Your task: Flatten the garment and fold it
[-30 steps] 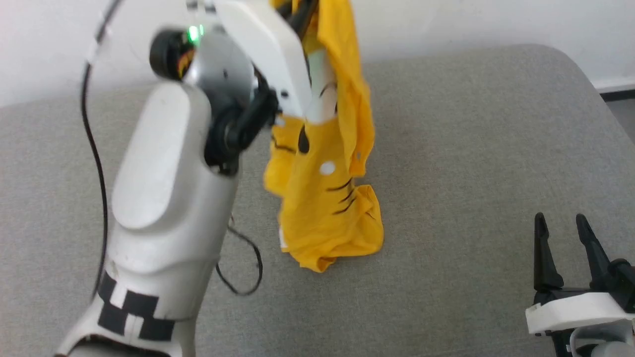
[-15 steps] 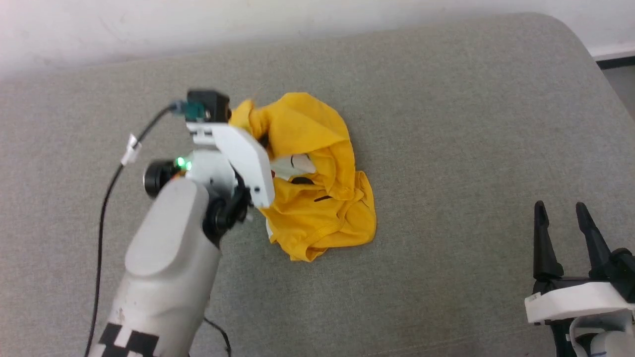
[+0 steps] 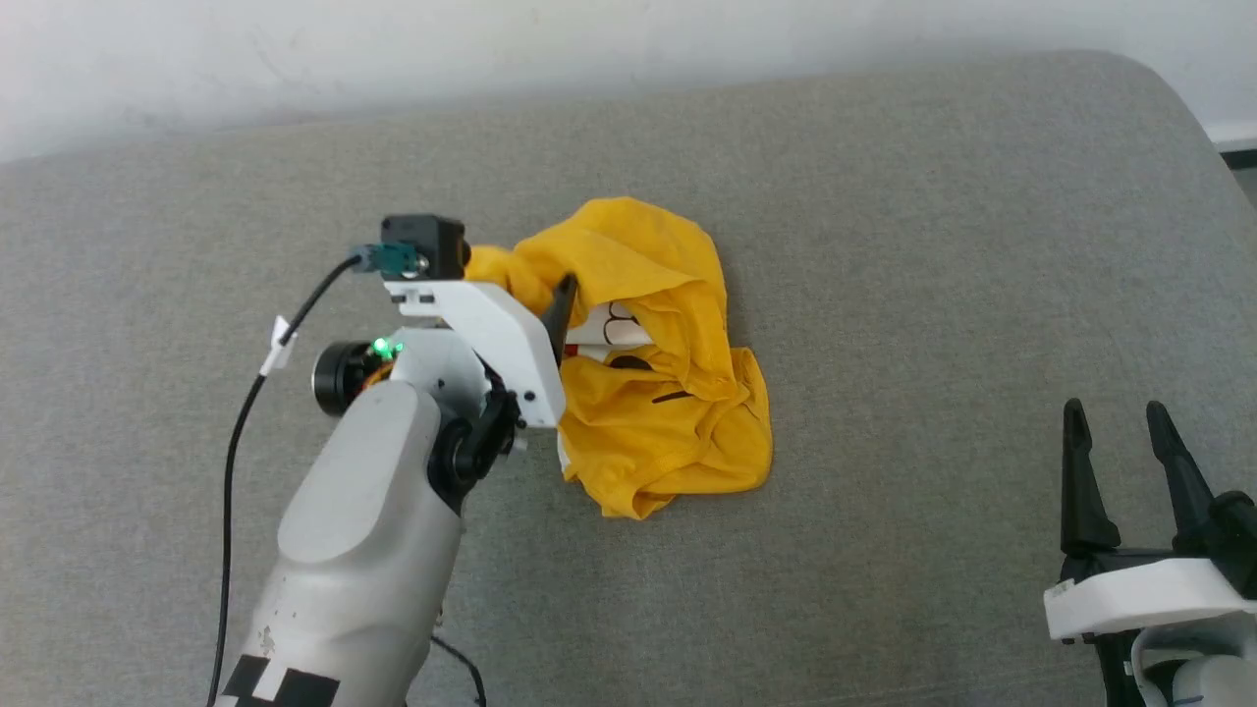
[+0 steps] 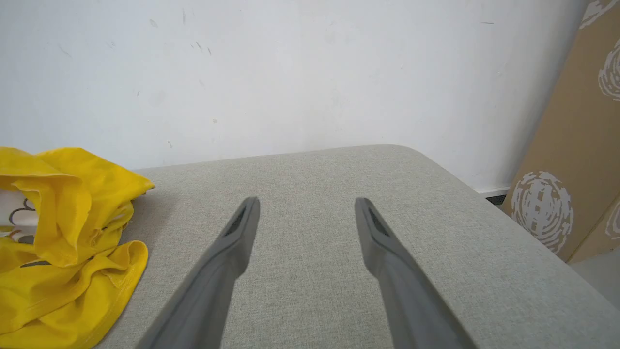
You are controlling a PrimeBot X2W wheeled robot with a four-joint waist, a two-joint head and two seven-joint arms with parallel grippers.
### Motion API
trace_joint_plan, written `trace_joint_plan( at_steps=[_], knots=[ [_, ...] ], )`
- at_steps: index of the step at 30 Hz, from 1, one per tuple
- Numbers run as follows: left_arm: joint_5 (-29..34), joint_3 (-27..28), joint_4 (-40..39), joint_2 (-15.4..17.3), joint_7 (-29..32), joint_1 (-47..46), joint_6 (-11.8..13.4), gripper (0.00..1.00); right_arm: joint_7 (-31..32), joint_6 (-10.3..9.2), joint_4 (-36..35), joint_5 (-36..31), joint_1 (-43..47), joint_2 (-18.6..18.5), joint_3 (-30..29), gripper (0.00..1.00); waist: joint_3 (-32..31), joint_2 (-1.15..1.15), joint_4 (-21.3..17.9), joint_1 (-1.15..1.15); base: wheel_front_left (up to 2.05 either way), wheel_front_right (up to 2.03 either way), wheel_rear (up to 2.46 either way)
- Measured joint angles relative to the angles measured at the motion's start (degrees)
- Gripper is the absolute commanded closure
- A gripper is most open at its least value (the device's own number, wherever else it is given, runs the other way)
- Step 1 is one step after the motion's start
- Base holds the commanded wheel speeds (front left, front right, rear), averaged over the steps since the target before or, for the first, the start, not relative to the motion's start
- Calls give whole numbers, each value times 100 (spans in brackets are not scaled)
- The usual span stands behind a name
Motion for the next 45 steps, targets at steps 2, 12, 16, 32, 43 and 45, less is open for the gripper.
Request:
trace_joint_plan(
  at_steps=[2,12,16,32,43,45],
  knots=[
    [-2,40,-171,-3,-215,-2,-5,0,0,0,-1,-19,2,0,-7,0,-49,0,33,0,0,0,0],
    [156,412,-1862,276,-1818,1076,221,0,0,0,-51,-20,93,-1,-33,0,-212,0,52,0,0,0,0],
    [285,568,-2540,501,-2573,1946,255,0,0,0,-77,-18,120,-1,-36,0,-229,0,19,0,0,0,0],
    [1399,1424,-4030,90,-3150,4518,341,0,0,0,-119,-11,273,0,-46,0,-256,0,141,0,0,0,0],
    [1618,1594,-4054,-134,-3150,4464,88,0,694,0,-164,-70,-10,-1,687,0,-276,0,419,0,0,0,0],
    [1618,1596,-4038,-146,-3150,4463,55,0,1004,0,-165,-109,-208,1,866,0,-257,0,466,0,0,0,0]
  ],
)
